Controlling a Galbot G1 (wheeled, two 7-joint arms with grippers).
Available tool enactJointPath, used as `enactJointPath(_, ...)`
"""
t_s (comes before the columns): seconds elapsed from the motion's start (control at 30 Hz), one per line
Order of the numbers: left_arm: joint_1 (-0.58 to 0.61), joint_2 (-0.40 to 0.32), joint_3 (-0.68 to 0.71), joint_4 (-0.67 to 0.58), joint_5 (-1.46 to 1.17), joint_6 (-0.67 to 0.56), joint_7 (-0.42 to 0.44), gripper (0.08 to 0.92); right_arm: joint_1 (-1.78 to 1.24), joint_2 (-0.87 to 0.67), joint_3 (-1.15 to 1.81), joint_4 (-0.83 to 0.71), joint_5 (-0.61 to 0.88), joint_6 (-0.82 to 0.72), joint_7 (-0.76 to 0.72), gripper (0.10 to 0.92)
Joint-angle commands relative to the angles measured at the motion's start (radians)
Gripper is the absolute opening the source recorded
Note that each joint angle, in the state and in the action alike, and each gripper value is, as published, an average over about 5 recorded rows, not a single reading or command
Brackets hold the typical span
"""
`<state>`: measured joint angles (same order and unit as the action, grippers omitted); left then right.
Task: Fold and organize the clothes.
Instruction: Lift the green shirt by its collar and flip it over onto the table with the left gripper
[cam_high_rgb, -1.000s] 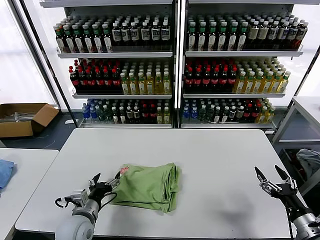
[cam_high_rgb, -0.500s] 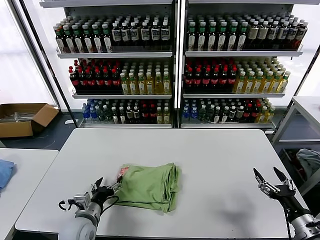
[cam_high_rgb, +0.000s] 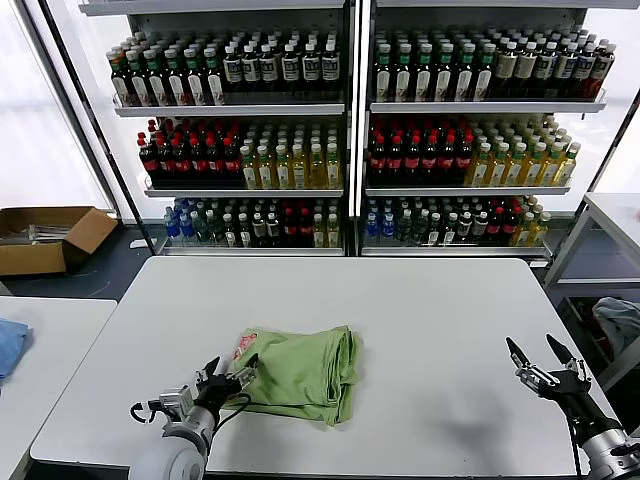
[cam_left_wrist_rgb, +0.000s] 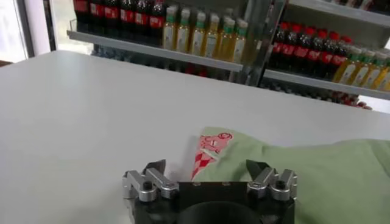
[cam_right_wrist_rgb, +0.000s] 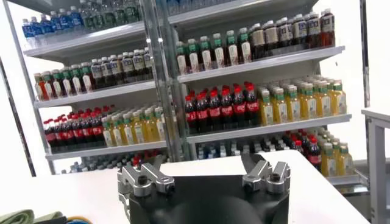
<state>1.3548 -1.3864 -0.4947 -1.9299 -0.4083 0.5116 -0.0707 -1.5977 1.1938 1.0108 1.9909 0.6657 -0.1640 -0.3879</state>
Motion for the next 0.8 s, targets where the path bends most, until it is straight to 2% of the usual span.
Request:
enactJointPath(0.03,-0.009,-0.008,0.003,0.036,-0.018,0.013,0.008,0.757,-0.002,-0.001,0.004,-0.002,0.003,0.002,-0.001,0.823)
enactJointPath(0.5,-0.02,-0.041,0.024,0.062,-0.031,0.018,0.017,0.342,0.002,0.002,0.015,-0.003,0.008,0.001,0.003,0.823)
enactJointPath(0.67,-0.01,-0.023,-0.012,0.023,-0.044,0.015,0.017,0.195,0.009,0.007,0.019,-0.008,0.009,0.001,0.003,0.823)
enactJointPath(0.8,0.007,0.01,-0.096,-0.019,-0.072,0.015,0.019,0.136,0.011,0.01,0.02,-0.01,0.011,0.001,0.003,0.823)
